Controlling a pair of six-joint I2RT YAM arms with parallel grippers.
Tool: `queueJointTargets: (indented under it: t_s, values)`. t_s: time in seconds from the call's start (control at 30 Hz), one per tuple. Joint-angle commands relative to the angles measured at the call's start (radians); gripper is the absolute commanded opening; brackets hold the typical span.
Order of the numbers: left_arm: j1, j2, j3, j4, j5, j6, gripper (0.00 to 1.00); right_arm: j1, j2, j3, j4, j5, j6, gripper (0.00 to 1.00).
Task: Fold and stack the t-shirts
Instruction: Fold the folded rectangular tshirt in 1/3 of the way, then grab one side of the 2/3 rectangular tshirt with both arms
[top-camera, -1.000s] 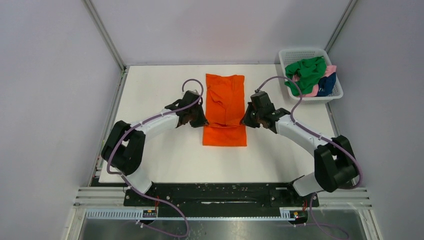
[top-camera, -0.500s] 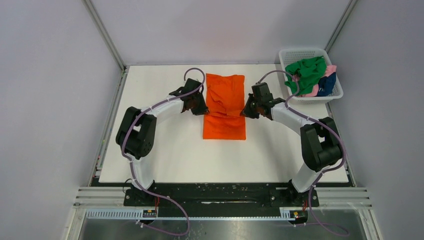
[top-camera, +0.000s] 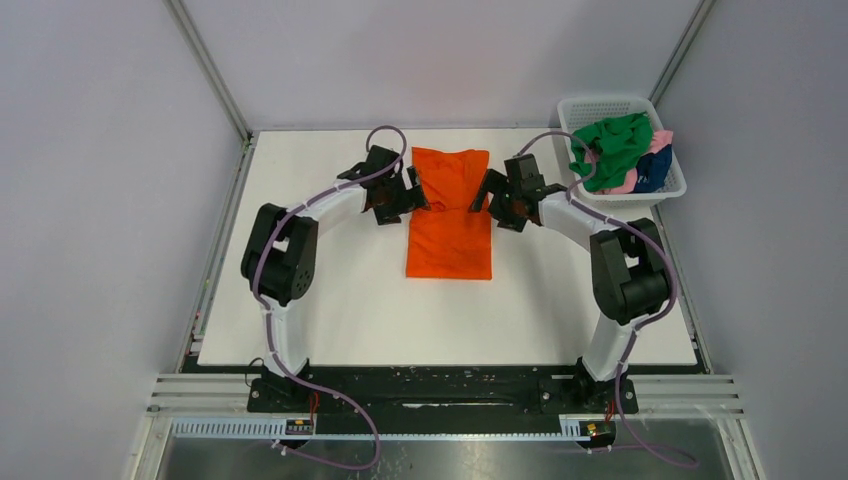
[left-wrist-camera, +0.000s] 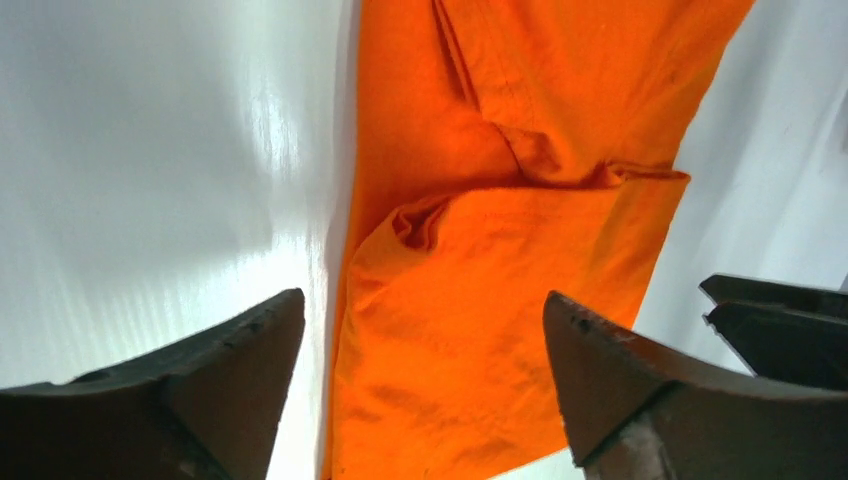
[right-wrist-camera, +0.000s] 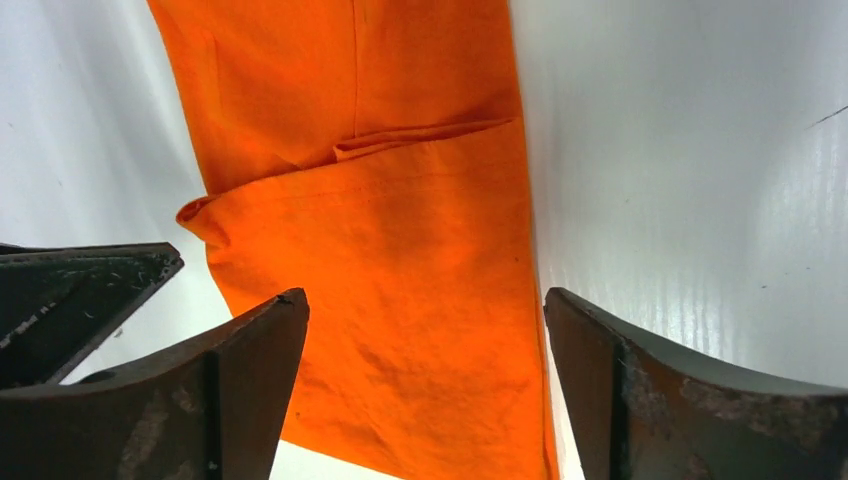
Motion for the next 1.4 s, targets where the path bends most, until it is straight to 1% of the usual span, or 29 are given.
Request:
queueJointTargets:
  t_s: [0.0, 0.03, 0.13, 0.2, 0.3, 0.43, 0.53, 0.6, 0.7, 0.8, 0.87, 0.93, 1.0, 1.07, 1.13, 1.37]
  values:
    - [0.012, -0.106, -0.029, 0.026, 0.045, 0.021, 0.97, -0.010, -0.100, -0.015, 0.015, 0.042, -0.037, 0.99]
    - [0.012, -0.146, -0.081, 0.051, 0.054, 0.019, 0.99, -0.010, -0.127, -0.050, 0.024, 0.040, -0.042, 0.99]
    - [0.011, -0.258, -0.240, 0.129, 0.093, 0.005, 0.99, -0.009, -0.215, -0.168, 0.031, 0.014, -0.053, 0.99]
    - [0.004, -0.323, -0.343, 0.161, 0.112, -0.014, 0.99, -0.008, -0.272, -0.253, 0.039, -0.031, -0.050, 1.00]
    - [-0.026, -0.406, -0.498, 0.204, 0.119, -0.043, 0.99, 0.005, -0.354, -0.372, 0.051, -0.073, -0.028, 0.99]
    - [-0.069, -0.461, -0.597, 0.217, 0.073, -0.069, 0.98, 0.018, -0.406, -0.460, 0.060, -0.078, 0.004, 0.98]
    - [-0.079, -0.448, -0.626, 0.217, 0.029, -0.094, 0.92, 0.028, -0.411, -0.493, 0.068, -0.076, 0.010, 0.96]
    - [-0.083, -0.418, -0.625, 0.220, 0.020, -0.102, 0.85, 0.031, -0.397, -0.501, 0.086, -0.084, 0.007, 0.93]
    - [-0.084, -0.368, -0.606, 0.218, 0.016, -0.104, 0.73, 0.032, -0.358, -0.488, 0.091, -0.084, 0.000, 0.89]
    - [-0.084, -0.321, -0.578, 0.207, 0.030, -0.103, 0.64, 0.034, -0.311, -0.479, 0.099, -0.099, -0.004, 0.82]
    - [-0.084, -0.301, -0.571, 0.206, 0.043, -0.103, 0.57, 0.036, -0.283, -0.478, 0.116, -0.132, -0.005, 0.75]
    - [-0.089, -0.291, -0.570, 0.206, 0.049, -0.100, 0.51, 0.038, -0.260, -0.478, 0.134, -0.163, 0.001, 0.70]
    - [-0.094, -0.284, -0.577, 0.203, 0.051, -0.098, 0.47, 0.044, -0.242, -0.483, 0.148, -0.174, 0.010, 0.66]
    - [-0.098, -0.278, -0.587, 0.202, 0.054, -0.100, 0.39, 0.049, -0.226, -0.487, 0.152, -0.176, 0.017, 0.61]
    - [-0.102, -0.277, -0.595, 0.203, 0.059, -0.101, 0.36, 0.053, -0.217, -0.492, 0.152, -0.183, 0.024, 0.57]
    - [-0.109, -0.272, -0.606, 0.191, 0.046, -0.101, 0.32, 0.067, -0.206, -0.496, 0.143, -0.171, 0.035, 0.48]
